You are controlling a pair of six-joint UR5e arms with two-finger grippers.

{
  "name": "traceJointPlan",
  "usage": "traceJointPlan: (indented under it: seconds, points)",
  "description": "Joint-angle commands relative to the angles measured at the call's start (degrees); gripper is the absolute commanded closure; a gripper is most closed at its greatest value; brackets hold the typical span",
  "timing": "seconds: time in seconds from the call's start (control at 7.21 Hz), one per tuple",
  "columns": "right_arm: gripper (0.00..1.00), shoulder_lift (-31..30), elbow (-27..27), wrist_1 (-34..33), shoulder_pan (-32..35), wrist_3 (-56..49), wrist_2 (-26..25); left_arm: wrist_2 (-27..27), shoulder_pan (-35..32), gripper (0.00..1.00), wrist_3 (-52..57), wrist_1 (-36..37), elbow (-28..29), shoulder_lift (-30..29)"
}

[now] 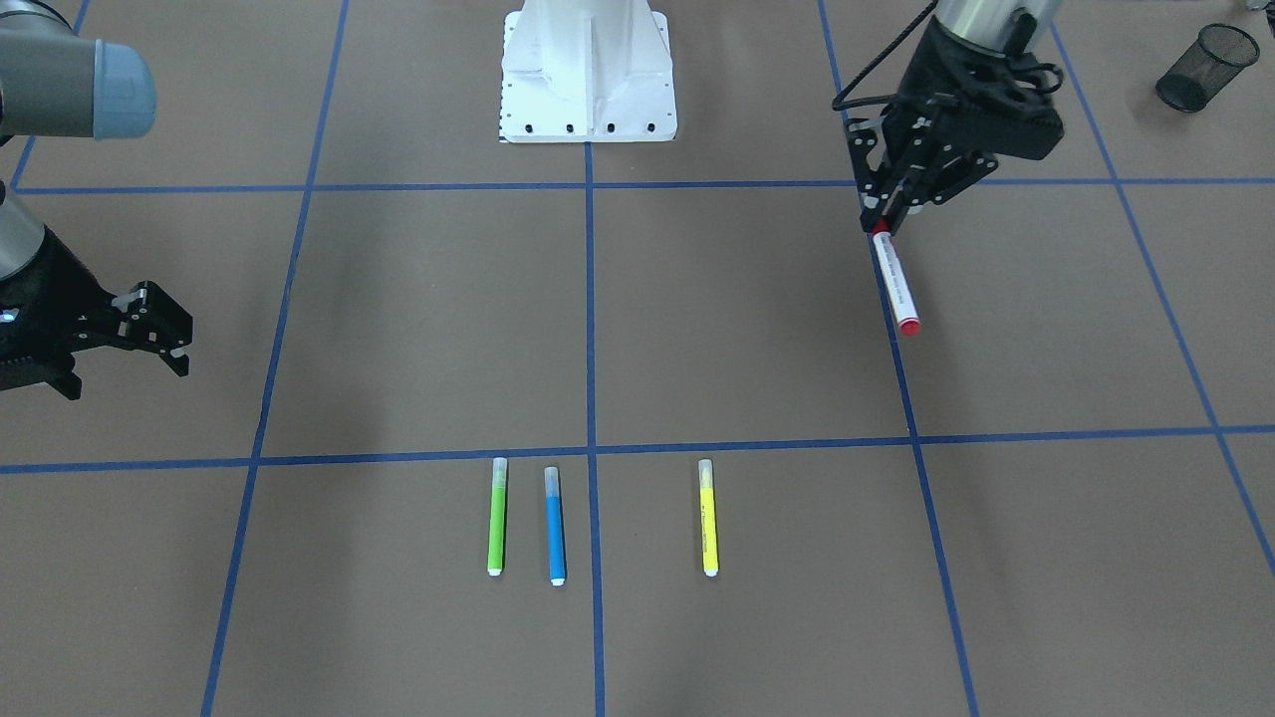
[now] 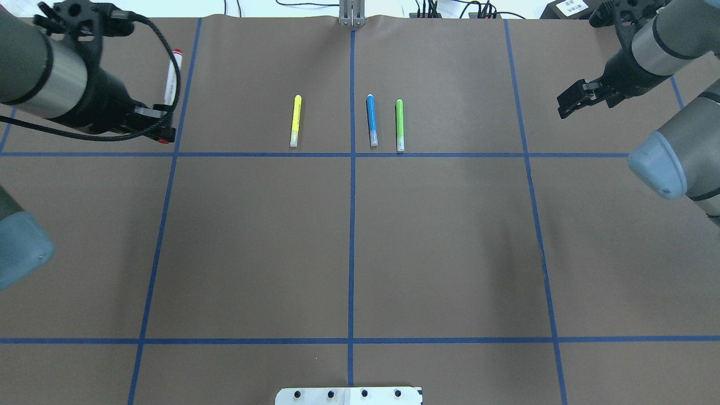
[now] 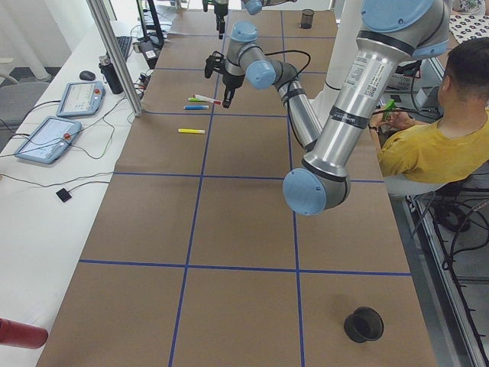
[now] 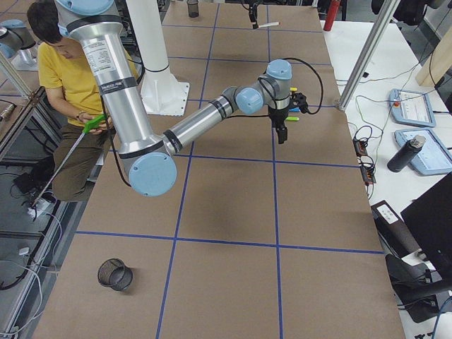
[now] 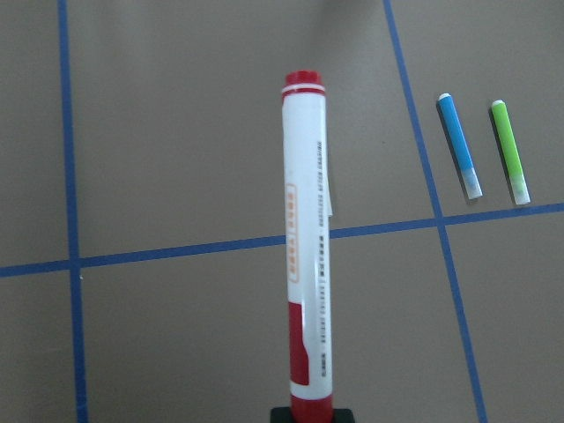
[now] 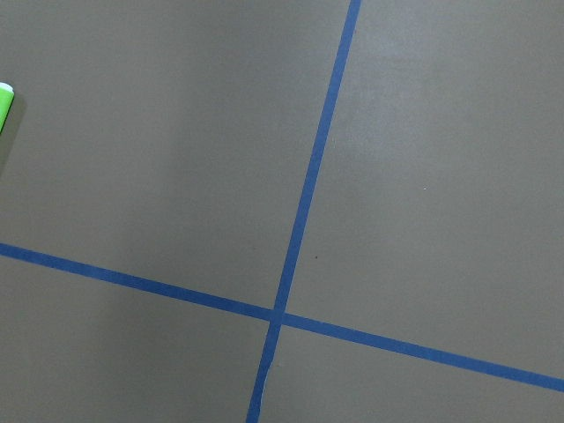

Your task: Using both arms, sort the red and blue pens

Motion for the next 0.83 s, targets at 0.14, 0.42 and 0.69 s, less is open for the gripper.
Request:
traceJointPlan:
  seconds: [0.14,0.42,0.69]
  points:
    - [0.00,0.00,-0.12,0.02,0.00,0.09,0.00,-7.73,-14.41,1.00,22.99,0.84,-2.08,14.67]
    - [0.00,-0.09,-0.12,0.02,0.00,0.09,0.00,-16.77,-24.78,1.00,36.20,0.49,-1.90,23.97]
    - [0.00,-0.17,-0.03,0.02,0.00,0.09,0.00,-20.50,-35.42,1.00,50.09,0.22,-1.03,33.83]
